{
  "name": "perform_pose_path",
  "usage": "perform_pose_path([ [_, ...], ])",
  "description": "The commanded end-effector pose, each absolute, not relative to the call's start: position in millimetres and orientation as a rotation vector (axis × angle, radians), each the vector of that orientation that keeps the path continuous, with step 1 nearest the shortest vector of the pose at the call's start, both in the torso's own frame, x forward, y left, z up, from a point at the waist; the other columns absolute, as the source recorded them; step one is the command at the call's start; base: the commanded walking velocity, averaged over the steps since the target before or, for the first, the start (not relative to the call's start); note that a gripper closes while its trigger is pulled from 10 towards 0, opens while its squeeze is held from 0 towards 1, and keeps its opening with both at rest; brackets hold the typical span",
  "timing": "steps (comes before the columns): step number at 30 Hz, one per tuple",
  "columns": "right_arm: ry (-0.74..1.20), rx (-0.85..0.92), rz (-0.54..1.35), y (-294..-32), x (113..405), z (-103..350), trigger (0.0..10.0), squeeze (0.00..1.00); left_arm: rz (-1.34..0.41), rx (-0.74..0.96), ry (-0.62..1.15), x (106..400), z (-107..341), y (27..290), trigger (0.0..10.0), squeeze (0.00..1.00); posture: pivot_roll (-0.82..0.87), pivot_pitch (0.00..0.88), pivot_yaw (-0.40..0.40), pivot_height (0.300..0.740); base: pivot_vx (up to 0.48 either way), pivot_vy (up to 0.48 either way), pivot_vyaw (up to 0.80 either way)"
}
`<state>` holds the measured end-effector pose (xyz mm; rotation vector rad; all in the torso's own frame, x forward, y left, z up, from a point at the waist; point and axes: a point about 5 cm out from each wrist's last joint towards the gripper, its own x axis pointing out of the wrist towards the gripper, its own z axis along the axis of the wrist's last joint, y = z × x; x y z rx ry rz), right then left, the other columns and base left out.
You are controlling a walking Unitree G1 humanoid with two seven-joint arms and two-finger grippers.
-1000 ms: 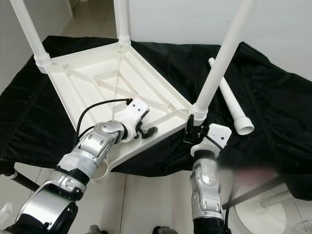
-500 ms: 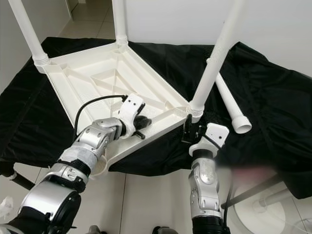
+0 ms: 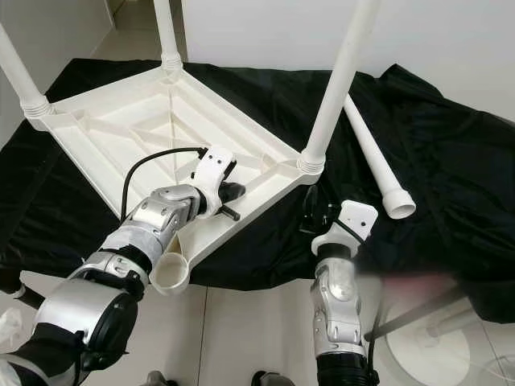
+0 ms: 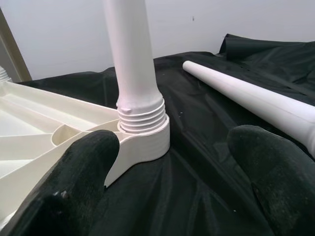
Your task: Building children table
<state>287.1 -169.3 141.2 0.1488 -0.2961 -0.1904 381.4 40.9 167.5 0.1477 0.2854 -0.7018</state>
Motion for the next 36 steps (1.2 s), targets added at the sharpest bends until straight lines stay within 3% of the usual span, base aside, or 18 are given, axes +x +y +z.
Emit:
perform_pose_path([
  [1, -0.282, 0.15, -0.2, -170, 287, 137, 10.0, 0.0, -0.259, 0.188, 0.155, 396, 188, 50, 10.0, 0.0, -0.05, 0.073, 0.0, 0.74, 0.0, 0.0, 0.0],
  [8, -0.28, 0.149, -0.201, -170, 287, 137, 10.0, 0.0, -0.462, 0.052, 0.086, 389, 197, 28, 10.0, 0.0, -0.04, 0.082, 0.005, 0.74, 0.0, 0.0, 0.0],
  [9, -0.28, 0.15, -0.201, -169, 288, 137, 10.0, 0.0, -0.512, 0.009, 0.066, 387, 200, 26, 10.0, 1.0, -0.04, 0.082, 0.005, 0.74, 0.0, 0.0, 0.0],
  [13, -0.281, 0.152, -0.199, -168, 288, 137, 10.0, 0.0, -0.646, -0.071, -0.022, 380, 211, 22, 10.0, 1.0, -0.04, 0.086, 0.005, 0.74, 0.0, 0.0, 0.0],
  [18, -0.276, 0.149, -0.193, -166, 288, 136, 10.0, 0.0, -0.707, -0.022, -0.122, 374, 220, 26, 10.0, 1.0, -0.03, 0.09, 0.002, 0.74, 0.0, 0.0, 0.0],
  [19, -0.274, 0.149, -0.189, -166, 289, 136, 10.0, 0.0, -0.74, -0.005, -0.15, 371, 223, 28, 10.0, 0.0, -0.03, 0.092, 0.001, 0.74, 0.0, 0.0, 0.0],
  [31, -0.226, 0.144, -0.178, -165, 296, 132, 10.0, 0.0, -0.729, 0.209, -0.229, 362, 219, 64, 10.0, 0.0, -0.01, 0.094, -0.006, 0.74, 0.0, 0.0, 0.0],
  [36, -0.163, 0.109, -0.189, -167, 302, 127, 10.0, 0.0, -0.677, 0.31, -0.232, 363, 217, 95, 10.0, 0.0, -0.01, 0.098, -0.012, 0.74, 0.0, 0.0, 0.0],
])
